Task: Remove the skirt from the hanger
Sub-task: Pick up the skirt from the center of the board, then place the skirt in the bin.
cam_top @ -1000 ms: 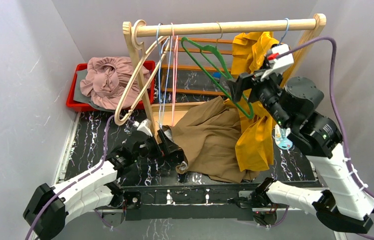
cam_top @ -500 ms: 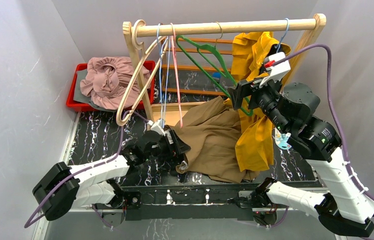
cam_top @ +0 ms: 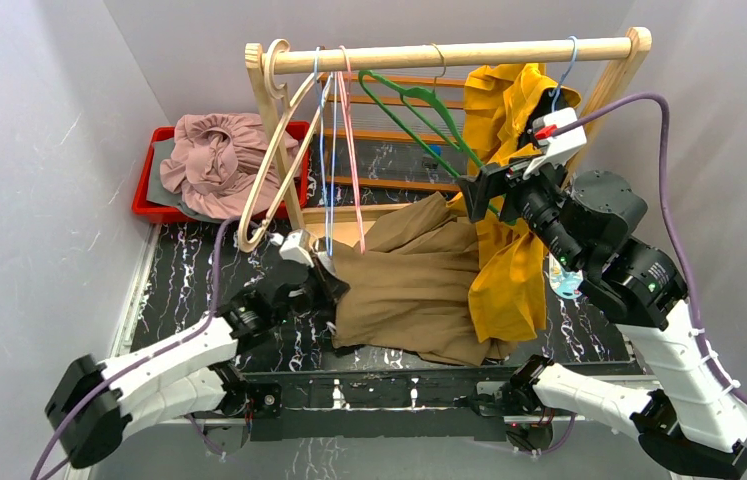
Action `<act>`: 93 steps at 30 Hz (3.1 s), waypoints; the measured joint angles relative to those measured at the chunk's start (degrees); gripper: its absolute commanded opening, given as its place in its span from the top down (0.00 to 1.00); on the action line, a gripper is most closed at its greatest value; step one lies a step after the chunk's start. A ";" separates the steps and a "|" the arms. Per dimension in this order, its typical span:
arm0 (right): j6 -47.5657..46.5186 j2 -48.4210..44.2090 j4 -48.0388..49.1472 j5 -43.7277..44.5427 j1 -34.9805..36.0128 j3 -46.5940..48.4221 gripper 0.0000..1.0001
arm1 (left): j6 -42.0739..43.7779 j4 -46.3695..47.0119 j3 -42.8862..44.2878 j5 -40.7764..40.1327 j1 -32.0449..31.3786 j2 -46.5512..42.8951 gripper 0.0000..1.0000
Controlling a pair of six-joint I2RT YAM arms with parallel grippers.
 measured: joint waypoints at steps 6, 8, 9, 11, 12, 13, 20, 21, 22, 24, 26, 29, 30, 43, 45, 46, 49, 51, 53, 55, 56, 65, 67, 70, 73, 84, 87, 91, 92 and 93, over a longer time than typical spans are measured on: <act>-0.04 -0.09 0.09 0.07 0.00 -0.37 0.01 | 7.52 -12.83 1.25 -0.94 2.16 -13.55 1.00; -0.09 -0.04 0.20 0.11 0.00 -0.39 0.01 | 9.49 -15.39 1.40 1.68 6.14 -16.24 1.00; -0.11 0.04 0.24 0.22 0.00 -0.39 0.02 | 10.10 -16.24 1.40 2.97 8.13 -17.07 1.00; -0.13 0.31 0.44 0.31 0.00 -0.39 0.02 | 11.28 -17.14 1.38 6.25 12.17 -18.05 1.00; -0.13 0.39 0.44 0.31 0.00 -0.39 0.02 | 11.96 -17.29 1.38 8.68 14.67 -18.36 1.00; -0.13 0.68 0.44 0.31 0.00 -0.37 0.02 | 12.50 -17.31 1.36 11.04 17.09 -18.45 1.00; -0.13 1.81 0.17 1.16 0.00 -0.37 0.02 | 15.23 -17.97 1.66 29.73 38.77 -14.97 1.00; -0.13 1.81 0.11 1.38 0.00 -0.35 0.02 | 15.43 -18.62 2.14 30.60 39.85 -14.27 1.00; -0.17 1.81 0.11 1.51 0.00 -0.35 0.02 | 15.67 -19.96 2.97 31.15 40.26 -13.97 1.00; -0.61 1.84 0.13 1.68 0.00 -0.31 0.02 | 16.09 -22.58 5.03 31.08 40.41 -14.16 1.00; -1.51 2.05 0.22 1.79 0.00 -0.17 0.02 | 16.50 -26.91 8.63 28.55 40.52 -15.15 1.00; -2.69 2.43 1.05 1.66 0.00 -0.15 0.02 | 17.55 -32.44 14.03 22.58 41.07 -17.70 1.00; -3.04 2.47 1.73 1.40 0.00 -0.33 0.02 | 17.97 -34.10 15.87 20.70 41.18 -18.27 1.00; -2.84 -3.17 8.13 -3.87 0.00 -3.74 0.02 | 26.47 -54.45 47.69 3.65 41.75 -3.74 1.00; -2.84 -3.76 7.85 -4.42 0.00 -3.28 0.02 | 27.54 -54.45 52.94 2.45 41.75 -0.57 1.00; -2.84 -3.91 7.69 -4.59 0.00 -2.86 0.02 | 28.24 -54.16 55.21 1.57 41.75 0.59 1.00; -3.08 -4.37 7.65 -4.72 0.00 -1.49 0.02 | 30.25 -53.68 60.41 -1.05 41.77 2.73 1.00; -3.21 -4.57 7.58 -4.72 0.00 -1.40 0.02 | 32.02 -53.59 65.20 -2.47 41.81 5.38 1.00; -3.41 -4.59 7.48 -4.72 0.00 -0.96 0.02 | 33.64 -53.24 69.75 -3.50 41.86 8.44 1.00; -3.58 -4.57 7.48 -4.70 0.00 -0.55 0.02 | 35.41 -52.48 75.01 -3.72 42.05 12.35 1.00; -3.72 -4.57 7.48 -4.70 0.00 -0.33 0.02 | 36.15 -52.37 78.53 -3.37 42.12 14.84 1.00; -3.26 -3.82 7.63 -3.78 0.00 -0.02 0.02 | 45.77 -41.11 100.32 -3.50 42.14 31.71 1.00; -3.02 -3.69 7.65 -3.30 0.00 -0.02 0.02 | 47.65 -38.34 103.25 -3.80 42.23 34.14 1.00; -2.80 -3.39 7.69 -2.56 0.00 -0.02 0.02 | 49.11 -33.20 109.07 -3.13 42.58 39.08 1.00; -2.73 -2.82 7.67 -1.62 0.00 -0.02 0.02 | 49.68 -26.53 111.84 -1.07 43.08 43.01 1.00; -2.54 -0.52 7.58 1.20 0.00 1.77 0.02 | 40.37 -10.36 98.09 9.55 53.81 48.24 1.00; -2.56 0.07 7.61 1.38 0.00 2.19 0.02 | 34.82 -7.15 88.41 13.22 61.35 47.47 1.00; -2.60 0.96 7.56 1.36 0.00 2.45 0.02 | 25.38 2.49 71.41 22.23 72.65 44.33 1.00; -2.62 1.29 7.54 1.33 0.00 2.69 0.02 | 22.91 5.05 67.56 24.37 75.49 43.65 1.00; -2.62 1.53 7.54 1.33 0.00 2.89 0.02 | 20.50 7.39 64.67 26.49 78.09 43.36 1.00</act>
